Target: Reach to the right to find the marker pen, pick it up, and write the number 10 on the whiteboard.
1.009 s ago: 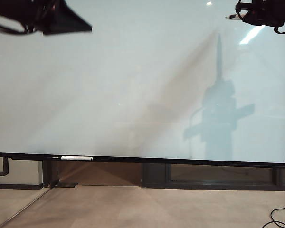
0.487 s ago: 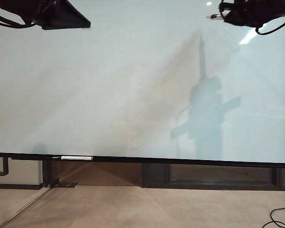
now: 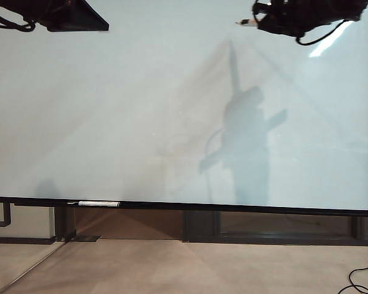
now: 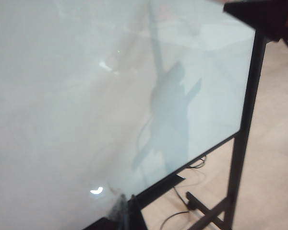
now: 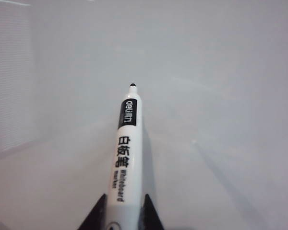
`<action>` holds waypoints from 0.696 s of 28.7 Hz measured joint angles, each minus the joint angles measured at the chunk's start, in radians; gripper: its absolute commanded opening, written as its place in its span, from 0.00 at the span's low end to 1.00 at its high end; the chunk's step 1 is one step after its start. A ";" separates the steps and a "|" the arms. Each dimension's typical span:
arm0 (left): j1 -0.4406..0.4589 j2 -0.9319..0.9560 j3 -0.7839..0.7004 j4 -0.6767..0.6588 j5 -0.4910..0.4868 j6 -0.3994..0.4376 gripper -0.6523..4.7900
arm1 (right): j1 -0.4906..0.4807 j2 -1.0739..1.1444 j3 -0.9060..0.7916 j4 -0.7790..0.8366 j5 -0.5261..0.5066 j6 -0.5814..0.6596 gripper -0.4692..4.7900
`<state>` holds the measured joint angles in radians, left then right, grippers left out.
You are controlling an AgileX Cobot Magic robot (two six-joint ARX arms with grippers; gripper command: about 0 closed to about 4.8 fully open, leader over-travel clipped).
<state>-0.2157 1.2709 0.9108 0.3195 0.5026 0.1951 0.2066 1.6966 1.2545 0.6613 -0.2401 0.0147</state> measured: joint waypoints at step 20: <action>0.000 -0.048 0.019 -0.024 -0.183 0.054 0.11 | 0.081 0.102 0.209 -0.063 -0.025 0.007 0.08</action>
<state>-0.2157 1.2228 0.9295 0.2958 0.3199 0.2493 0.2878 1.7985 1.4631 0.5983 -0.2653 0.0219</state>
